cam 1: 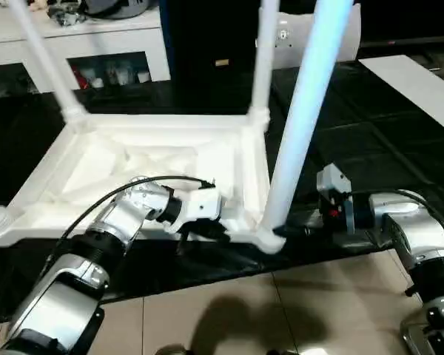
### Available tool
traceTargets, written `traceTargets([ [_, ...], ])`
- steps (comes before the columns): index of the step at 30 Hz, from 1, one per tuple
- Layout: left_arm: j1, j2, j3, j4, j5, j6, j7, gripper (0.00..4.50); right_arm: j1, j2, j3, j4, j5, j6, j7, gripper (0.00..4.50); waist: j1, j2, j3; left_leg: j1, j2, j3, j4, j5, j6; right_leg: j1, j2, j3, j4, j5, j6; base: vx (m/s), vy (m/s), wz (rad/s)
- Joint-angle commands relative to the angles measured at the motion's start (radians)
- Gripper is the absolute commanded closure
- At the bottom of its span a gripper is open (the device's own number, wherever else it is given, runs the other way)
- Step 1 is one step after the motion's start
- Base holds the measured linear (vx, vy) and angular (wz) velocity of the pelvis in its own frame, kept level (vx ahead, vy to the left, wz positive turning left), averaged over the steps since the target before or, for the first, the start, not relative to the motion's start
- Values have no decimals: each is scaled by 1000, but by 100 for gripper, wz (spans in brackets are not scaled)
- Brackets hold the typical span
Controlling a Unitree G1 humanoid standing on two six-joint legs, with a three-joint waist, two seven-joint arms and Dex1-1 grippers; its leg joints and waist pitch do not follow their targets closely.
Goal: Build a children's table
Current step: Rotate leg to tighten
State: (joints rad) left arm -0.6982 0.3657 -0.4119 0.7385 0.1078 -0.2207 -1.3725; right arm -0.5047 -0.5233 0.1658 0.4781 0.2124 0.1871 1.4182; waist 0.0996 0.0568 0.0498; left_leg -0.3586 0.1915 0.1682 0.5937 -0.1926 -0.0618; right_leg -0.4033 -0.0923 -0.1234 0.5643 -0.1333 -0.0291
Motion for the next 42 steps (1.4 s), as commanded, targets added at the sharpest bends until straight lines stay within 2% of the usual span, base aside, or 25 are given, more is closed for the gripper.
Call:
traceTargets([
  [1,10,-1,-60,-22,22,-39,-58,450,-2,-6,15,-24,24,30,48,78,-3,-8,-75,6,44,-5,-65,-216,95,60,-61,51,-59,-310,-196,0,0,0],
  [2,9,-1,-62,-21,23,-41,-59,450,-3,-4,18,-24,24,33,51,103,-1,-8,-75,6,44,-5,-66,-217,90,60,-62,51,-60,-320,-194,0,0,0],
  [9,4,-9,-65,-27,22,-42,-75,450,-9,25,32,-9,28,40,61,150,3,-11,-75,6,42,-5,-66,-210,75,60,-63,50,-61,-347,-177,0,0,0],
  [17,3,-6,-67,-21,23,-41,-79,450,4,31,33,-25,45,66,77,206,5,-9,-75,6,42,-5,-66,-207,75,60,-62,50,-61,-340,-176,0,0,0],
  [18,3,-6,-67,-21,23,-41,-79,450,4,31,33,-25,45,66,77,226,5,-9,-75,6,42,-5,-66,-208,74,60,-62,50,-61,-344,-175,0,0,0],
  [20,4,-6,-65,-20,21,-31,-81,450,10,30,33,-29,47,70,80,229,6,-8,-76,7,42,-5,-66,-206,72,60,-62,50,-62,-348,-171,0,0,0],
  [23,2,-15,-47,-28,7,15,-69,450,26,47,14,-56,68,80,57,236,6,-6,-75,8,43,-5,-67,-205,71,59,-61,51,-62,-342,-173,0,0,0],
  [25,-1,-27,-31,-54,-4,99,-44,450,28,84,-15,-81,79,118,-33,238,6,-8,-76,7,44,-6,-68,-200,71,61,-63,52,-60,-333,-178,0,0,0],
  [27,-3,-31,-26,-63,-4,128,-31,450,25,97,-19,-82,71,131,-73,238,-1,-7,-71,8,40,-4,-69,-225,61,58,-61,49,-64,-380,-169,0,0,0],
  [28,-10,-51,-8,-70,-8,183,17,450,14,138,-21,-74,38,144,-183,238,-2,-8,-68,7,38,-5,-70,-234,56,59,-61,48,-68,-408,-160,0,0,0],
  [30,-16,-66,2,-68,-7,217,54,450,6,163,-23,-66,21,152,-239,239,-16,-9,-59,13,30,-5,-70,-273,33,53,-59,43,-81,-517,-120,0,0,0],
  [31,-20,-75,8,-66,-5,239,78,450,2,178,-24,-62,11,157,-275,239,-23,-12,-59,16,21,-7,-65,-288,26,53,-60,36,-93,-593,-85,0,0,0],
  [32,-30,-96,15,-57,4,278,126,450,-21,220,-36,-33,-6,197,-372,240,-32,-10,-57,14,20,-9,-63,-292,22,50,-58,33,-96,-624,-66,0,0,0],
  [34,-53,-140,22,-29,29,336,224,450,-72,300,-59,34,-46,261,-562,240,-67,-11,-54,9,14,-18,-62,-334,9,50,-53,15,-107,-667,-35,0,0,0],
  [36,-60,-153,25,-22,33,353,252,450,-86,321,-67,54,-56,276,-611,240,-88,-5,-51,10,12,-23,-59,-371,4,49,-51,4,-113,-691,-19,0,0,0],
  [37,-75,-186,37,-2,39,379,316,450,-115,361,-71,95,-75,274,-695,240,-103,-3,-56,14,11,-26,-55,-389,6,50,-55,-3,-121,-689,-7,0,0,0],
  [38,-77,-189,38,1,40,381,322,450,-118,364,-72,100,-76,273,-703,240,-119,3,-55,13,15,-30,-58,-408,16,54,-54,-10,-125,-660,-15,0,0,0],
  [39,-99,-225,45,33,56,396,397,450,-157,402,-91,163,-84,258,-805,240,-131,5,-56,18,21,-33,-60,-432,22,53,-57,-16,-128,-635,-24,0,0,0],
  [41,-109,-243,48,45,70,409,437,450,-175,423,-106,192,-91,248,-864,240,-153,11,-52,26,28,-41,-65,-503,20,54,-56,-28,-132,-609,-33,0,0,0],
  [42,-113,-250,49,50,78,411,454,450,-181,431,-114,202,-95,232,-885,188,-162,8,-51,29,27,-43,-66,-524,23,58,-60,-30,-134,-594,-37,0,0,0],
])
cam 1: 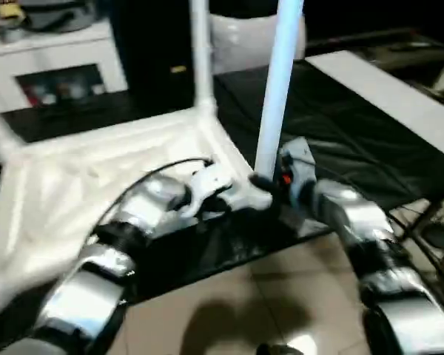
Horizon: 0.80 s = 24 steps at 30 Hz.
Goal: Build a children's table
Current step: Rotate leg to tighten
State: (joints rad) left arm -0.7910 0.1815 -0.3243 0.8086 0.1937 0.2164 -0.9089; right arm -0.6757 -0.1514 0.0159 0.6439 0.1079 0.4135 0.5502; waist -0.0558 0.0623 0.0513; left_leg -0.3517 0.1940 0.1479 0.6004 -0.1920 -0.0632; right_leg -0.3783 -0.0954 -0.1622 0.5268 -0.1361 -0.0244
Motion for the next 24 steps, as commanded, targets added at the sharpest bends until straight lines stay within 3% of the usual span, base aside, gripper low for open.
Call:
traceTargets([
  [1,-23,-72,-38,-17,-2,-24,4,450,-14,65,29,44,5,-6,-33,175,-9,-1,-54,17,25,-23,-74,-520,26,36,-60,12,-94,-587,-44,0,0,0],
  [3,-33,-85,-30,-5,4,-22,38,450,-17,71,22,53,-5,-46,-28,169,-15,-4,-55,16,19,-19,-71,-496,33,33,-66,15,-96,-595,-57,0,0,0],
  [5,-36,-86,-28,2,7,-26,53,450,-10,68,18,47,-4,-59,-14,146,-8,-7,-57,19,16,-15,-68,-463,44,30,-68,21,-95,-586,-72,0,0,0],
  [7,-33,-76,-30,9,13,-47,55,450,6,52,18,36,-11,-88,-10,134,-4,-5,-60,2,21,-19,-75,-432,52,42,-70,26,-83,-551,-84,0,0,0],
  [10,-22,-56,-39,13,26,-73,47,450,38,20,24,14,-11,-130,23,104,8,-8,-66,-7,30,-17,-79,-379,67,45,-73,41,-64,-435,-131,0,0,0],
  [12,-7,-39,-44,5,26,-86,26,450,82,-10,27,-34,5,-147,82,87,18,-13,-71,-14,28,-13,-76,-327,84,50,-74,48,-53,-372,-154,0,0,0],
  [15,9,-21,-47,-5,23,-104,-4,450,134,-51,25,-83,17,-163,146,50,36,-17,-70,-16,28,-8,-73,-287,107,48,-75,55,-50,-375,-161,0,0,0],
  [16,13,-14,-49,-5,25,-112,-12,450,153,-68,26,-102,18,-168,172,50,50,-18,-72,-19,27,-7,-71,-249,114,52,-76,58,-44,-363,-163,0,0,0],
  [20,22,19,-65,13,37,-161,-44,450,225,-150,6,-177,51,-180,271,15,69,-24,-74,-22,27,-3,-67,-194,132,51,-73,63,-36,-334,-168,0,0,0],
  [23,34,37,-67,4,27,-203,-84,450,273,-199,-13,-235,73,-181,317,2,76,-25,-74,-26,27,-3,-66,-174,136,53,-71,63,-34,-326,-165,0,0,0],
  [24,39,43,-68,-3,23,-217,-100,450,288,-213,-18,-255,82,-179,329,2,82,-20,-74,-22,31,-3,-67,-181,133,47,-70,64,-34,-335,-166,0,0,0],
])
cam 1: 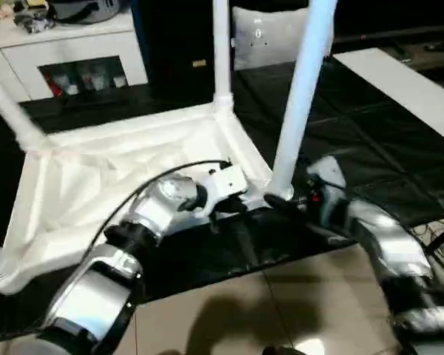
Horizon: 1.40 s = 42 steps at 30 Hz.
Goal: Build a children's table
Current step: Rotate leg to tighten
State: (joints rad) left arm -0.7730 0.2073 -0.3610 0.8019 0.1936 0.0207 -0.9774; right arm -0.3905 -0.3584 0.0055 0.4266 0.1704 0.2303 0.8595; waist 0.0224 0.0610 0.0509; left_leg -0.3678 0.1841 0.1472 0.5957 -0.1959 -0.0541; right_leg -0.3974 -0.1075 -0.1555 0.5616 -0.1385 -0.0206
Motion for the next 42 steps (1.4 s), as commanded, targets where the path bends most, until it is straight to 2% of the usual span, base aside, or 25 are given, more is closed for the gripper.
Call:
traceTargets([
  [1,29,28,-38,-4,20,-51,-57,450,15,-21,-11,-52,26,2,38,2,5,-19,-73,-6,41,-2,-63,-181,121,66,-57,57,-70,-338,-168,0,0,0],
  [6,59,78,-62,-37,4,-130,-167,450,61,-102,7,-125,41,-6,151,2,12,-21,-71,-2,43,1,-66,-206,111,63,-56,60,-73,-378,-150,0,0,0],
  [9,75,100,-67,-59,-19,-171,-232,450,79,-154,28,-174,72,4,250,2,21,-24,-71,0,45,3,-65,-200,119,62,-57,62,-71,-367,-152,0,0,0],
  [12,86,118,-79,-80,-23,-186,-275,450,71,-176,32,-184,97,17,304,2,26,-21,-72,0,47,3,-65,-194,118,60,-57,61,-68,-355,-164,0,0,0],
  [14,99,138,-95,-105,-21,-201,-318,450,55,-190,48,-190,119,38,361,28,31,-22,-72,-1,48,3,-66,-191,117,62,-58,62,-65,-351,-167,0,0,0],
  [17,109,155,-109,-128,-21,-215,-353,450,35,-193,73,-182,118,43,402,36,36,-21,-72,0,50,4,-67,-187,111,59,-58,63,-63,-347,-168,0,0,0],
  [18,117,167,-120,-148,-24,-228,-383,450,13,-191,98,-158,104,35,432,54,39,-21,-73,2,50,3,-66,-187,104,59,-59,63,-62,-350,-169,0,0,0],
  [22,127,180,-133,-172,-25,-238,-408,450,-18,-183,130,-125,87,29,462,86,48,-21,-73,3,52,5,-67,-179,92,57,-57,66,-58,-335,-175,0,0,0],
  [28,140,187,-135,-207,-26,-227,-422,450,-50,-174,170,-86,82,29,508,131,56,-23,-76,3,52,6,-65,-160,90,59,-59,68,-52,-304,-184,0,0,0],
  [31,145,189,-137,-219,-27,-220,-421,450,-56,-172,178,-77,85,29,521,164,62,-25,-76,4,53,8,-64,-151,93,58,-59,68,-51,-304,-183,0,0,0],
  [33,148,190,-137,-225,-28,-217,-422,450,-56,-171,182,-80,90,36,529,168,63,-25,-76,4,51,7,-64,-152,90,59,-58,68,-52,-313,-179,0,0,0],
  [34,149,191,-138,-225,-29,-216,-421,450,-57,-170,183,-80,90,36,530,192,62,-25,-76,3,51,7,-64,-152,90,59,-58,68,-53,-315,-177,0,0,0],
  [37,152,194,-139,-227,-30,-213,-419,450,-52,-170,186,-87,99,45,537,207,62,-25,-77,4,51,7,-64,-155,87,59,-58,67,-54,-322,-172,0,0,0],
  [40,156,189,-134,-231,-36,-184,-414,450,-34,-166,181,-114,119,68,536,241,62,-25,-77,4,51,7,-63,-146,88,59,-57,68,-52,-311,-175,0,0,0],
  [42,155,181,-127,-236,-44,-141,-409,450,-21,-153,168,-138,136,94,515,244,62,-24,-77,5,52,7,-64,-141,87,60,-57,69,-51,-306,-176,0,0,0],
])
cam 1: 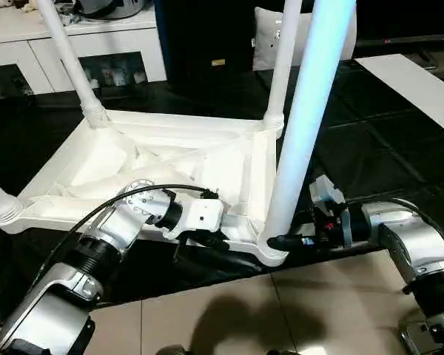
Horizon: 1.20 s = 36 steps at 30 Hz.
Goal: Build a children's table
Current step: Rotate leg to tighten
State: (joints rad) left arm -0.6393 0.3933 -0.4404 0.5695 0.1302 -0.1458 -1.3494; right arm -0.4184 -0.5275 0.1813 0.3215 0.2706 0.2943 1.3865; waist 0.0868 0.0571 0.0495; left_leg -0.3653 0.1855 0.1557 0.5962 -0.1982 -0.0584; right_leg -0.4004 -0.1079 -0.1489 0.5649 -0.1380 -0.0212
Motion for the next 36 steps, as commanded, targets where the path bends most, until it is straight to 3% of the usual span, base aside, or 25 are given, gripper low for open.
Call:
traceTargets([
  [1,21,-6,-46,-4,19,30,-37,450,9,18,-10,-36,38,33,-16,246,-2,-20,-75,2,50,-1,-64,-137,91,62,-56,62,-55,-308,-175,0,0,0],
  [4,2,-37,-29,7,28,108,27,450,14,52,-29,-53,30,80,-116,251,-6,-17,-71,2,47,1,-65,-161,81,61,-55,61,-62,-352,-164,0,0,0],
  [6,-45,-107,7,54,29,202,144,450,3,126,-49,-50,-15,128,-301,251,-15,-22,-61,6,36,1,-67,-214,53,57,-52,54,-81,-477,-120,0,0,0],
  [8,-66,-136,18,73,31,238,189,450,-12,164,-62,-37,-32,159,-386,251,-25,-20,-57,19,23,-1,-60,-270,22,52,-54,41,-101,-612,-65,0,0,0],
  [10,-85,-157,26,90,32,262,222,450,-30,199,-78,-19,-41,184,-462,251,-46,-18,-54,19,21,-6,-60,-317,15,49,-48,28,-114,-652,-31,0,0,0],
  [11,-122,-197,43,129,31,295,283,450,-79,272,-117,37,-55,232,-616,252,-65,-14,-52,18,20,-11,-58,-353,14,48,-44,18,-119,-663,-18,0,0,0],
  [12,-143,-220,53,151,32,315,319,450,-106,315,-141,68,-60,259,-702,252,-87,-6,-54,23,20,-19,-54,-402,1,50,-44,-4,-128,-677,-2,0,0,0],
  [13,-155,-237,57,165,35,320,343,450,-128,343,-153,100,-66,260,-758,252,-112,-3,-54,8,26,-30,-59,-436,-2,65,-44,-16,-127,-656,17,0,0,0],
  [14,-157,-240,57,168,36,320,347,450,-133,347,-155,107,-68,257,-768,252,-116,8,-53,14,34,-36,-64,-469,-1,67,-45,-20,-131,-642,16,0,0,0],
  [15,-163,-249,59,176,39,318,362,450,-145,362,-160,129,-73,246,-800,252,-139,12,-51,10,53,-48,-78,-540,4,79,-48,-21,-119,-577,8,0,0,0],
  [16,-174,-264,63,192,45,314,390,450,-164,386,-169,162,-81,225,-852,252,-142,22,-51,6,58,-55,-86,-566,0,88,-51,-16,-108,-544,1,0,0,0],
  [17,-178,-269,64,198,48,311,400,450,-168,395,-174,171,-78,215,-863,252,-157,14,-50,12,59,-52,-92,-605,-2,80,-51,-6,-105,-510,-19,0,0,0],
  [18,-178,-269,64,198,48,311,400,450,-168,395,-174,171,-78,215,-863,217,-169,2,-51,23,35,-42,-76,-581,-3,67,-59,-9,-124,-563,-31,0,0,0],
  [19,-188,-272,61,222,70,287,433,450,-173,410,-178,182,-94,173,-889,196,-172,-5,-52,25,23,-37,-66,-549,1,63,-62,-13,-133,-602,-29,0,0,0],
  [20,-188,-272,61,222,70,287,433,450,-173,410,-178,182,-94,173,-889,182,-176,-5,-52,20,11,-30,-52,-484,13,63,-68,-20,-143,-659,-17,0,0,0],
  [21,-193,-264,62,239,80,266,446,450,-163,405,-175,168,-108,149,-887,180,-175,-7,-54,11,12,-30,-53,-441,23,68,-67,-20,-143,-661,-10,0,0,0],
  [22,-194,-261,62,242,82,259,447,450,-160,403,-174,164,-111,144,-886,173,-172,-5,-54,11,13,-30,-54,-431,28,66,-66,-20,-145,-653,-10,0,0,0],
  [24,-205,-246,68,279,92,227,462,450,-129,377,-160,130,-141,100,-868,139,-160,-3,-64,7,25,-29,-61,-383,45,65,-63,0,-126,-535,-58,0,0,0],
  [26,-208,-233,66,298,97,190,464,450,-102,360,-162,102,-139,85,-863,139,-146,-11,-68,-1,32,-25,-66,-325,65,67,-62,16,-107,-421,-110,0,0,0],
  [27,-211,-224,69,308,98,185,468,450,-75,343,-158,68,-141,73,-851,120,-137,-10,-69,-3,35,-22,-66,-294,79,69,-61,24,-96,-374,-137,0,0,0],
  [29,-217,-200,74,329,105,173,477,450,-10,302,-146,-13,-149,44,-819,107,-121,-8,-70,-6,36,-19,-66,-256,95,74,-62,31,-88,-330,-152,0,0,0],
  [30,-221,-191,75,339,108,163,480,450,16,291,-154,-48,-136,56,-807,95,-112,-14,-70,-7,36,-17,-64,-239,105,74,-61,36,-84,-316,-152,0,0,0],
  [33,-229,-177,79,355,110,138,477,450,66,271,-163,-115,-114,76,-780,74,-96,-14,-72,-10,29,-14,-61,-210,106,78,-62,38,-85,-369,-133,0,0,0],
  [36,-240,-159,79,383,116,76,476,450,137,252,-173,-207,-82,91,-746,49,-85,-9,-79,-16,31,-14,-54,-134,120,77,-57,42,-73,-281,-142,0,0,0],
])
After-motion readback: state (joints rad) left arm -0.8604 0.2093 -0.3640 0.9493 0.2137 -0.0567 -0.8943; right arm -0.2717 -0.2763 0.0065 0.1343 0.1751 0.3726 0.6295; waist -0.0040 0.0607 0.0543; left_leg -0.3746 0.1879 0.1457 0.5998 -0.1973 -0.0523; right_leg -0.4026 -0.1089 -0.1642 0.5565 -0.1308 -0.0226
